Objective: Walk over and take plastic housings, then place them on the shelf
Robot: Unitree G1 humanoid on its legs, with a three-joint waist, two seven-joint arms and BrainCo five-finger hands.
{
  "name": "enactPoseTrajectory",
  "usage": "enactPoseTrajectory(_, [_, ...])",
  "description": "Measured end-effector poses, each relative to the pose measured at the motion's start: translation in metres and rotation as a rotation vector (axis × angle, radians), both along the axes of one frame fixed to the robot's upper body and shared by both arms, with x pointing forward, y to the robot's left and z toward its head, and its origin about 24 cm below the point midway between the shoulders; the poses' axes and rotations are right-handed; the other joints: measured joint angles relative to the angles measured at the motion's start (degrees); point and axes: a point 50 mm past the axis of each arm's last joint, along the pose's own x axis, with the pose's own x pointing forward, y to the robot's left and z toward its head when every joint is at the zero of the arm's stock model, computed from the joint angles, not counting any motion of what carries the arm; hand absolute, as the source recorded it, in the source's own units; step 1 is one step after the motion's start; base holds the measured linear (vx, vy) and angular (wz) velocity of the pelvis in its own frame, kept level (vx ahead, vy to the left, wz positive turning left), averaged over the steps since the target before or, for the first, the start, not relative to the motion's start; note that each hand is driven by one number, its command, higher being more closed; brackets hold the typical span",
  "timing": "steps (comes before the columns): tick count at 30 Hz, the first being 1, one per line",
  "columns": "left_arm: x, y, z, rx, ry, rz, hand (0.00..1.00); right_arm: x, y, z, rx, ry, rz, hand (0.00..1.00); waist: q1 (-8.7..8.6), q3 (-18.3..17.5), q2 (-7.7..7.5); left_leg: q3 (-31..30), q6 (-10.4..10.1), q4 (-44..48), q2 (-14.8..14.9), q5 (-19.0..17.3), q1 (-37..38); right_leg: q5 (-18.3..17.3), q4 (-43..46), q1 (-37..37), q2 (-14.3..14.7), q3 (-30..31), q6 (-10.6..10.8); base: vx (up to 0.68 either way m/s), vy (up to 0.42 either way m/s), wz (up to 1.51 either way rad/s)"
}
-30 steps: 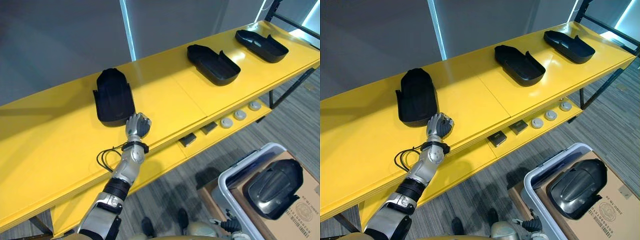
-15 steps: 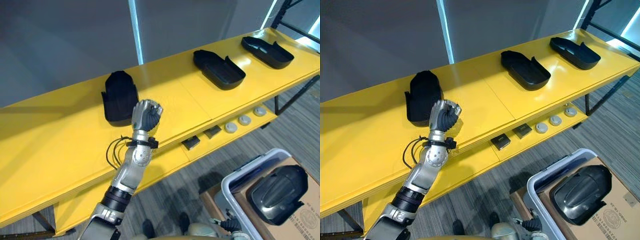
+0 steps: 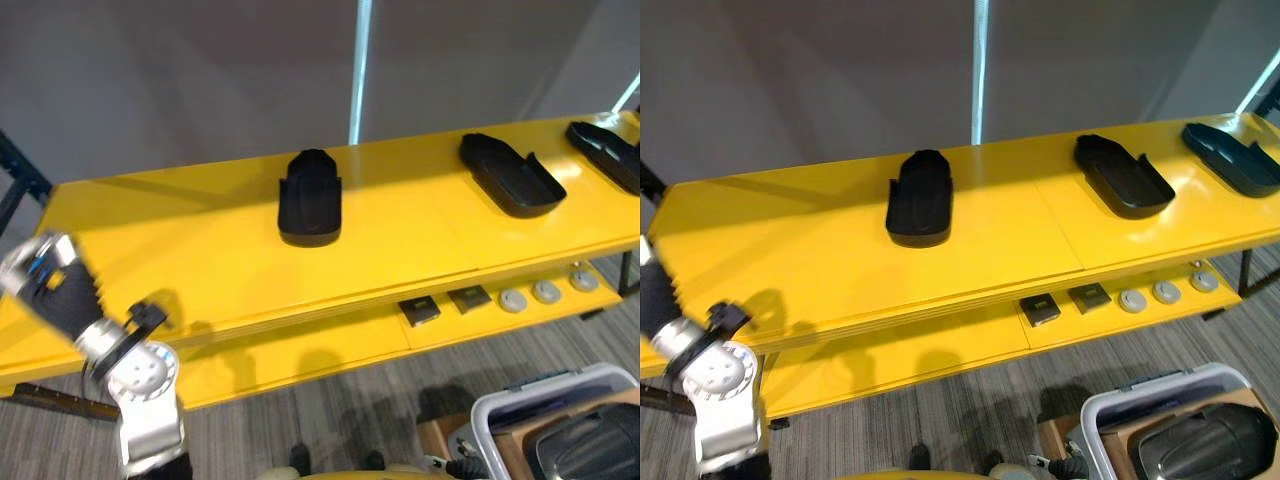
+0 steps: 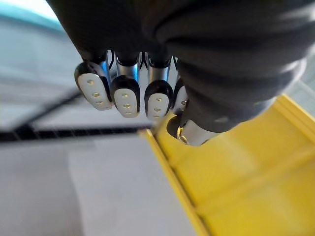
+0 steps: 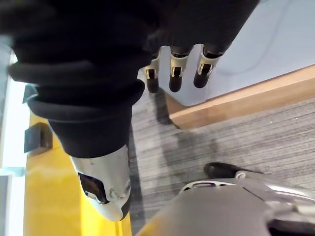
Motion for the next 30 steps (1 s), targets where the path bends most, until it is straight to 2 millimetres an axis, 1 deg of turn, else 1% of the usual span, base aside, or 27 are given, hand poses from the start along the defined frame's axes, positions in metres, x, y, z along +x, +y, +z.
enactPoseTrajectory(1, [-0.004,-0.002,-0.015,-0.062,0.055,-0.020,1.00,0.003,0.001,0.002,0.001,-0.016,0.002,0.00,0.07,-0.1,-0.14,0.3,0.0,0.0,0.0,0.0,0.0,-0.3,0.1,0.0,-0.1,-0.2,0.1,-0.02,-0.006,0.18])
enactPoseTrajectory(2, [-0.011,-0.012,-0.043,-0.162,0.175,-0.082,1.00,0.010,0.003,0.005,0.002,-0.047,0.006,0.00,0.14,-0.2,-0.40,1.1,0.0,0.0,0.1,0.0,0.0,-0.6,0.5,-0.1,-0.3,-0.4,0.4,-0.01,0.001,0.09])
enactPoseTrajectory(3, [-0.016,-0.022,-0.062,-0.230,0.263,-0.140,0.00,0.014,0.004,0.007,0.003,-0.066,0.008,0.00,0.13,-0.3,-0.51,1.6,0.0,0.0,0.1,0.0,0.0,-0.8,0.9,-0.2,-0.5,-0.6,0.4,0.00,0.015,0.06])
enactPoseTrajectory(4, [-0.023,-0.036,-0.085,-0.316,0.367,-0.215,0.00,0.018,0.006,0.009,0.007,-0.082,0.008,0.00,0.14,-0.4,-0.49,1.8,0.1,0.0,0.0,-0.1,0.0,-0.9,1.0,-0.2,-0.6,-0.6,0.5,0.00,0.000,0.00])
enactPoseTrajectory(5, [-0.029,-0.048,-0.100,-0.377,0.438,-0.278,0.00,0.019,0.009,0.009,0.015,-0.086,0.011,0.00,0.07,-0.4,-0.50,2.0,0.2,0.0,-0.1,-0.2,0.0,-1.0,1.0,-0.3,-0.7,-0.4,0.6,0.02,0.022,-0.07])
enactPoseTrajectory(7, [-0.043,-0.071,-0.126,-0.489,0.582,-0.392,0.00,0.021,0.014,0.008,0.030,-0.085,0.012,0.00,-0.19,-0.6,-0.89,2.6,0.2,0.0,-0.1,-0.2,0.2,-1.1,1.0,-0.4,-0.7,0.3,0.7,0.05,0.013,-0.14])
enactPoseTrajectory(8, [-0.045,-0.082,-0.136,-0.537,0.632,-0.453,0.00,0.020,0.015,0.007,0.032,-0.082,0.012,0.00,-0.42,-0.7,-1.05,2.9,0.3,0.0,-0.1,-0.3,0.2,-1.1,1.0,-0.5,-0.7,0.6,0.7,0.06,0.005,-0.12])
enactPoseTrajectory(12, [-0.035,-0.083,-0.139,-0.474,0.711,-0.566,0.00,0.018,0.015,0.004,0.034,-0.057,0.011,0.00,-0.51,-0.4,-0.51,4.4,0.5,0.0,0.1,-0.2,0.4,-1.2,1.1,-1.2,-0.6,2.1,0.6,0.04,-0.005,-0.19])
enactPoseTrajectory(14, [-0.035,-0.083,-0.140,-0.460,0.732,-0.584,0.00,0.020,0.015,0.004,0.031,-0.060,0.011,0.00,-1.27,-0.4,0.33,5.2,0.4,0.0,0.1,-0.3,0.7,-1.2,1.0,-1.2,-0.6,2.7,0.6,0.06,-0.003,-0.24])
enactPoseTrajectory(15, [-0.034,-0.085,-0.141,-0.454,0.748,-0.597,0.00,0.020,0.014,0.004,0.029,-0.059,0.012,0.00,-1.74,-0.4,0.52,5.8,0.4,0.0,0.1,-0.4,1.3,-1.2,1.1,-1.1,-0.6,3.4,0.6,0.06,0.005,-0.25])
enactPoseTrajectory(16, [-0.033,-0.086,-0.142,-0.452,0.755,-0.607,0.00,0.024,0.012,0.005,0.024,-0.067,0.013,0.00,-2.04,-0.2,1.15,6.5,0.4,0.0,0.1,-0.4,1.5,-1.2,1.0,-1.2,-0.6,3.9,0.6,0.05,0.004,-0.26])
enactPoseTrajectory(18, [-0.028,-0.089,-0.142,-0.435,0.762,-0.635,0.00,0.024,0.009,0.006,0.014,-0.067,0.016,0.00,-2.06,0.0,1.79,7.0,0.2,0.0,0.2,-0.5,1.7,-1.2,1.0,-1.2,-0.5,4.4,0.6,0.01,-0.011,-0.18])
enactPoseTrajectory(19, [-0.025,-0.090,-0.141,-0.422,0.763,-0.649,0.00,0.024,0.009,0.006,0.013,-0.060,0.015,0.00,-1.94,0.1,1.92,7.7,0.0,0.0,0.4,-0.7,2.0,-1.2,1.0,-1.2,-0.3,4.9,0.6,0.00,-0.017,-0.18])
enactPoseTrajectory(21, [-0.025,-0.089,-0.141,-0.411,0.774,-0.656,0.00,0.025,0.010,0.004,0.017,-0.047,0.016,0.00,-1.90,0.1,1.95,8.5,0.0,0.0,0.8,-1.0,2.4,-1.2,0.9,-1.2,0.1,5.6,0.5,-0.01,-0.034,-0.26])
enactPoseTrajectory(26, [-0.025,-0.098,-0.143,-0.404,0.799,-0.709,0.00,0.026,0.009,0.005,0.003,-0.050,0.007,0.00,-2.11,0.1,1.99,9.8,-0.2,0.0,1.2,-1.8,2.6,-1.2,0.8,-1.4,0.5,6.9,0.2,-0.01,-0.027,-0.15])
enactPoseTrajectory(28, [-0.025,-0.100,-0.144,-0.403,0.802,-0.721,0.00,0.026,0.007,0.005,0.000,-0.051,0.004,0.00,-1.89,0.1,2.15,10.8,-0.3,0.3,1.3,-2.1,2.4,-1.2,1.0,-2.4,0.5,8.3,0.2,0.01,-0.003,-0.28])
enactPoseTrajectory(30, [-0.025,-0.100,-0.144,-0.403,0.802,-0.721,0.00,0.030,0.008,0.006,0.001,-0.060,0.008,0.00,-1.89,0.1,2.22,10.4,0.0,0.7,1.0,-2.2,1.5,-1.1,1.3,-3.9,0.5,9.4,0.3,0.05,0.010,-0.24])
